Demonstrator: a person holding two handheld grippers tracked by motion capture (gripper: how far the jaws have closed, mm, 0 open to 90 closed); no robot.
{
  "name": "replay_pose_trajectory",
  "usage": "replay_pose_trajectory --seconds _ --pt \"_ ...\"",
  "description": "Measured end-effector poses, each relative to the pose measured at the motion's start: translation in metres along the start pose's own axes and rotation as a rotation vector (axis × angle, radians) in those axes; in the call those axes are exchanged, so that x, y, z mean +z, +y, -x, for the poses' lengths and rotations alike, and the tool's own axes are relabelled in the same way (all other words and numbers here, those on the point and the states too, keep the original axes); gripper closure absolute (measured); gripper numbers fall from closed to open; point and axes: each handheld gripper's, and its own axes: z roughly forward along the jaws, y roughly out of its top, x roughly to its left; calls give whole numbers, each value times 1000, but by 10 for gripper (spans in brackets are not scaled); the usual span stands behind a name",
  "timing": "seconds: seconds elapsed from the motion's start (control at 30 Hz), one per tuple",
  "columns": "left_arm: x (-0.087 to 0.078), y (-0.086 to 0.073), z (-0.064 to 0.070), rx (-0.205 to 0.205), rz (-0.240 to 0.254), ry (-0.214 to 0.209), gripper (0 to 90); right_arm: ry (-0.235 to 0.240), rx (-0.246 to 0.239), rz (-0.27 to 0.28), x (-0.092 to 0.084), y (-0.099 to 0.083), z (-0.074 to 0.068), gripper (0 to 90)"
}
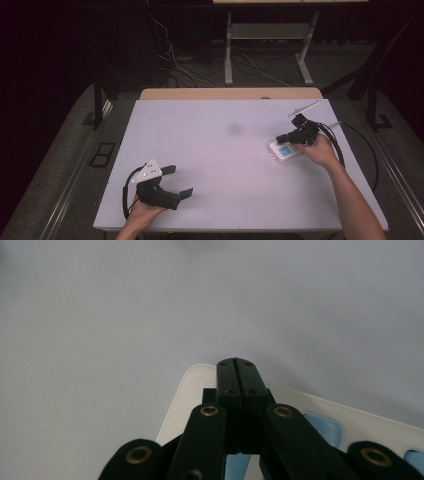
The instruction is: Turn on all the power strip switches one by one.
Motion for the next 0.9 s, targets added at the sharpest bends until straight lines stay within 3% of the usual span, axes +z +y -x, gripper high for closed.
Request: replay_pose_trajectory --seconds 0.4,0.53,0.9 --pt "1 0 2 -1 -1 -4 0 4 19 15 1 -3 1 900" --pt "2 0 2 -2 -2 -4 0 32 41 42 2 -8 6 900" --pt "1 0 0 -7 -1 -2 0 16 43 42 1 -7 3 900"
